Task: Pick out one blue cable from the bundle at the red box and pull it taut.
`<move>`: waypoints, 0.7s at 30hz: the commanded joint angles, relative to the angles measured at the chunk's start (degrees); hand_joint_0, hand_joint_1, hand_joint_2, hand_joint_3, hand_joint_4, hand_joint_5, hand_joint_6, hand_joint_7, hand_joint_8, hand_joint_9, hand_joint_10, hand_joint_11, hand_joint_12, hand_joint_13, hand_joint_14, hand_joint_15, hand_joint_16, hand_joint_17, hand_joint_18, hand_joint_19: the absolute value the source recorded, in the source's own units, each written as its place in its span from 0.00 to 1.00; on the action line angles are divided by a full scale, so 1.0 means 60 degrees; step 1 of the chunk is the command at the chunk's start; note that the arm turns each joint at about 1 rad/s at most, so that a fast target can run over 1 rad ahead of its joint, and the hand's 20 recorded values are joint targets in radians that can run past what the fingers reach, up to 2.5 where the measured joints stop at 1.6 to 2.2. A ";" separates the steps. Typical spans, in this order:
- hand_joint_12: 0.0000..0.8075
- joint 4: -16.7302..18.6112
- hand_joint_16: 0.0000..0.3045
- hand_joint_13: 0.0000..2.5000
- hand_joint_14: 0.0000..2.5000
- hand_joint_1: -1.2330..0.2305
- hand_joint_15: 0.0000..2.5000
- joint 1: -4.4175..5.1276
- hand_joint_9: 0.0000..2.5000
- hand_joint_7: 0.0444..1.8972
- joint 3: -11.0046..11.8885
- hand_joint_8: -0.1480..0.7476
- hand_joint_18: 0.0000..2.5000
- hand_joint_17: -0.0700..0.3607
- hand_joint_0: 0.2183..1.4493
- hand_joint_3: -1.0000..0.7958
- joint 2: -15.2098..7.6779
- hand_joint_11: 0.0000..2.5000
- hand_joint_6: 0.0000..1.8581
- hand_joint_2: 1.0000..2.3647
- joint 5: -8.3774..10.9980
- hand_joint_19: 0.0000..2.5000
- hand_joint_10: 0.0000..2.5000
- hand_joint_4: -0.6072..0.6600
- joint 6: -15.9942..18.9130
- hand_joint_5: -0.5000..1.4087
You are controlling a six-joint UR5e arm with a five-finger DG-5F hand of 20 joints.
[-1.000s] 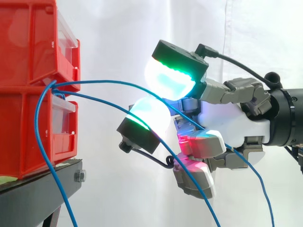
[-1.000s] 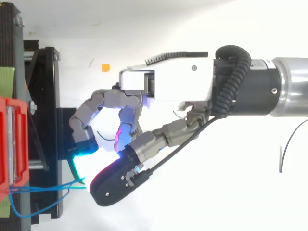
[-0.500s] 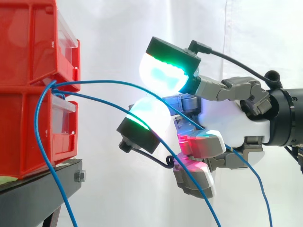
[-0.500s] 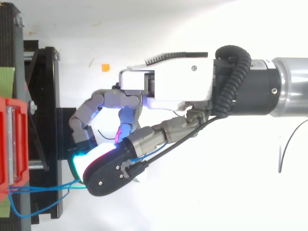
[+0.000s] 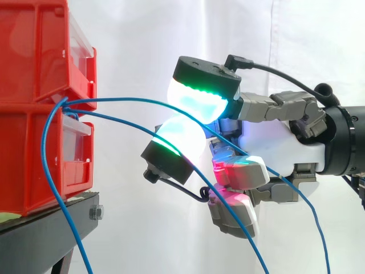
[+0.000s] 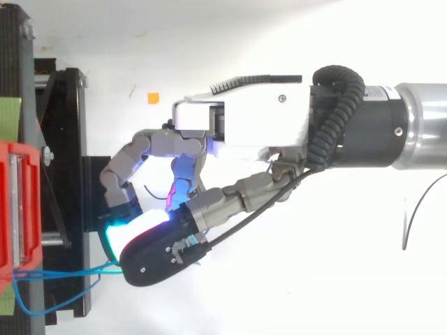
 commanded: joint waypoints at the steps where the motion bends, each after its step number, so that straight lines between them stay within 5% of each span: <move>1: 0.44 0.0016 0.16 0.49 0.01 0.41 0.32 0.0011 0.54 0.54 -0.0001 0.51 0.39 0.41 0.32 0.39 -0.0006 0.32 0.48 0.01 0.0000 0.42 0.01 0.54 0.0000 0.20; 9: 0.43 -0.0028 0.16 0.49 0.01 0.47 0.32 0.0025 0.54 0.50 -0.0001 0.51 0.40 0.41 0.30 0.29 -0.0006 0.32 0.47 0.00 0.0000 0.42 0.01 0.52 0.0000 0.20; 21: 0.42 -0.0028 0.15 0.49 0.01 0.44 0.32 0.0025 0.55 0.53 -0.0001 0.51 0.40 0.40 0.33 0.36 -0.0006 0.32 0.46 0.01 0.0000 0.41 0.01 0.52 0.0015 0.20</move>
